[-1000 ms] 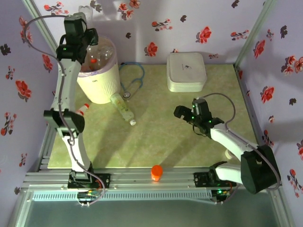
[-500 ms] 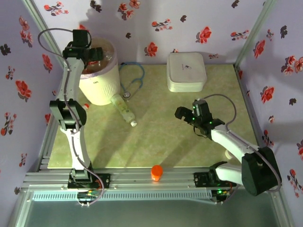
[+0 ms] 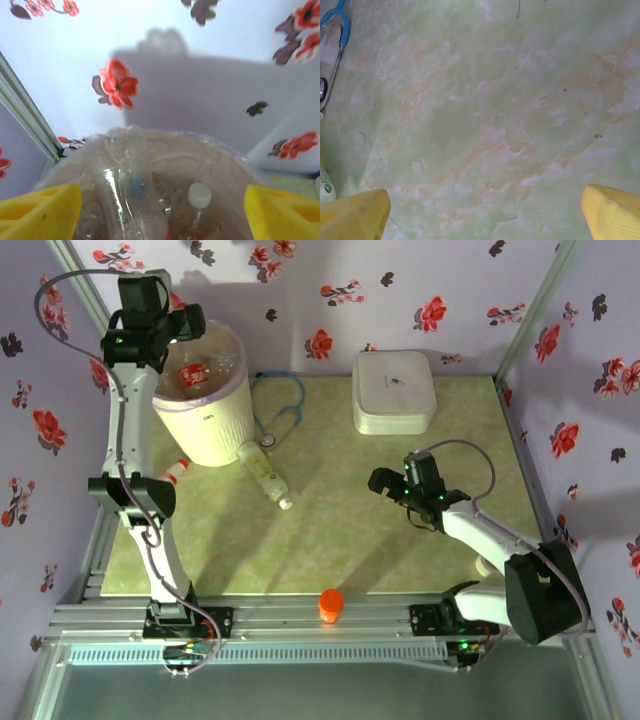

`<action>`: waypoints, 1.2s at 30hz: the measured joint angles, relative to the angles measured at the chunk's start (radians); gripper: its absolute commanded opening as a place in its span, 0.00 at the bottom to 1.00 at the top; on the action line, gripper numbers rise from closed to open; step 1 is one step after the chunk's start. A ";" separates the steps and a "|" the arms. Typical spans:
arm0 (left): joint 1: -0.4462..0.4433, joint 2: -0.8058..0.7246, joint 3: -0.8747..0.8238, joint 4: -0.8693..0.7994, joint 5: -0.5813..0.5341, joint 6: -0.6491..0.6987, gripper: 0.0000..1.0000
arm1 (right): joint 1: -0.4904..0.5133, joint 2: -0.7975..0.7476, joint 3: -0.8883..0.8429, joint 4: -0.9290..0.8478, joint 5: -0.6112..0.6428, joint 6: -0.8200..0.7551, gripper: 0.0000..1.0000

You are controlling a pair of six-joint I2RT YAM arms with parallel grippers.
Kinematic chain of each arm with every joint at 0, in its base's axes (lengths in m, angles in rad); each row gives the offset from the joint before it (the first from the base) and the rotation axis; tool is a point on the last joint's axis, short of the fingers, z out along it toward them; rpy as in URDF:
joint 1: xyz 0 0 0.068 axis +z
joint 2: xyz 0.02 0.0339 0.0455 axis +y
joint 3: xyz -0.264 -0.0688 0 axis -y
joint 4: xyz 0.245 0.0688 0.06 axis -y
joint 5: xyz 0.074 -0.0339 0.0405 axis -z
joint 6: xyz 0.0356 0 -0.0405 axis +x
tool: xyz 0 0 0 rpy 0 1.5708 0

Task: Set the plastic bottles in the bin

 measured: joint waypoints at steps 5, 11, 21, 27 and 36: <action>0.004 0.014 0.006 0.016 0.007 0.000 0.72 | 0.000 0.001 0.000 0.009 -0.004 0.000 0.98; 0.023 0.098 0.007 0.035 0.008 -0.009 0.56 | 0.000 0.001 0.000 0.009 -0.005 0.001 0.98; 0.023 0.002 -0.480 0.237 0.019 -0.037 0.49 | 0.000 0.002 -0.013 0.015 -0.011 0.020 0.99; 0.023 -0.026 -0.459 0.216 0.030 -0.037 0.61 | 0.000 0.014 -0.012 0.016 -0.020 0.023 0.98; 0.011 -0.075 -0.122 0.079 0.060 0.010 0.86 | 0.000 0.027 -0.012 0.017 -0.023 0.027 0.98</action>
